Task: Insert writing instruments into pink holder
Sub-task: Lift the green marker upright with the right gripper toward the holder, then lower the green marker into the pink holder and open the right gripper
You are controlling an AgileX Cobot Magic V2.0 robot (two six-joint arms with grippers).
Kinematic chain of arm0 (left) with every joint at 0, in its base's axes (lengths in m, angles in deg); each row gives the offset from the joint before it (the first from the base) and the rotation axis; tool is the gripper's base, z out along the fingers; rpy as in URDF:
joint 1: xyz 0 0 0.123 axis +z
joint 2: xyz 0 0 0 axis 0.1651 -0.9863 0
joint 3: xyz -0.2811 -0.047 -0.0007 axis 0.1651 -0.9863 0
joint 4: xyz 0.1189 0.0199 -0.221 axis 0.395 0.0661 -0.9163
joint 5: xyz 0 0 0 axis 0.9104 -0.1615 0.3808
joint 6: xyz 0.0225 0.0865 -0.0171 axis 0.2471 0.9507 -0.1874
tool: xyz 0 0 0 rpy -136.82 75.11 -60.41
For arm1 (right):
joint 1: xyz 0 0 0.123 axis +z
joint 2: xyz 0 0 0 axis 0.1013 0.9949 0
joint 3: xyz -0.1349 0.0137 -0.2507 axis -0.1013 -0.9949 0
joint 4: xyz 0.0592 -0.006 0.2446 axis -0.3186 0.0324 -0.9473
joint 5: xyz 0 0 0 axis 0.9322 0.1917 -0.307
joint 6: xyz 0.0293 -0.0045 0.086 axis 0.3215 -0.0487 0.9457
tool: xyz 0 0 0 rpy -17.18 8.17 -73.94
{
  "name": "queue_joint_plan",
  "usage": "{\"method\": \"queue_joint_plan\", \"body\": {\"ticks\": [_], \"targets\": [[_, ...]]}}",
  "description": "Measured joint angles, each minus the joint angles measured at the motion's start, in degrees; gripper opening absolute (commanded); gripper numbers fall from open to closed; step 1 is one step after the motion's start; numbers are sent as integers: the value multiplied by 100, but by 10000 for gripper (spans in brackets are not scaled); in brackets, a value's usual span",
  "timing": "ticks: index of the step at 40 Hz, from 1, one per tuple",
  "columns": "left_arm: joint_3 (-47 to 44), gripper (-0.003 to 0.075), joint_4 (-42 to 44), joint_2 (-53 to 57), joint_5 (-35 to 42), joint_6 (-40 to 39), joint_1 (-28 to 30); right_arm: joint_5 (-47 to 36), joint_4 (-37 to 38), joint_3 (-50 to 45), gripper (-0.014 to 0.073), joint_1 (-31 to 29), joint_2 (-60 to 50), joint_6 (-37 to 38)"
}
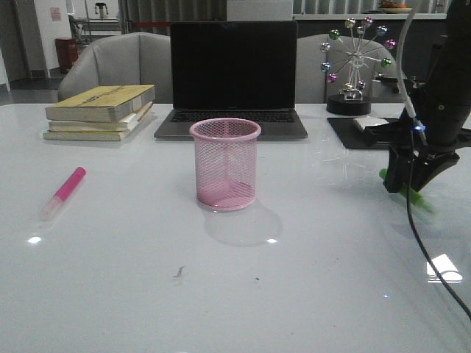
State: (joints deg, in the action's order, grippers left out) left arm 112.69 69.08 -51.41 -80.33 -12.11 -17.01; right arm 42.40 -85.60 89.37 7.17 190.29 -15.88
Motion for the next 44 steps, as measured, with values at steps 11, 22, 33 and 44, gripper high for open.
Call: {"method": "queue_joint_plan", "body": {"ticks": [11, 22, 33, 44], "targets": [[0, 404, 0, 0, 0, 0, 0, -48, -191, -93, 29, 224, -292, 0], [0, 404, 0, 0, 0, 0, 0, -905, -258, -106, 29, 838, -1509, 0], [0, 404, 0, 0, -14, 0, 0, -1993, -272, -123, 29, 1640, -2051, 0], [0, 404, 0, 0, -260, 0, 0, -4495, -293, -1149, 29, 2569, -2051, 0]]}}
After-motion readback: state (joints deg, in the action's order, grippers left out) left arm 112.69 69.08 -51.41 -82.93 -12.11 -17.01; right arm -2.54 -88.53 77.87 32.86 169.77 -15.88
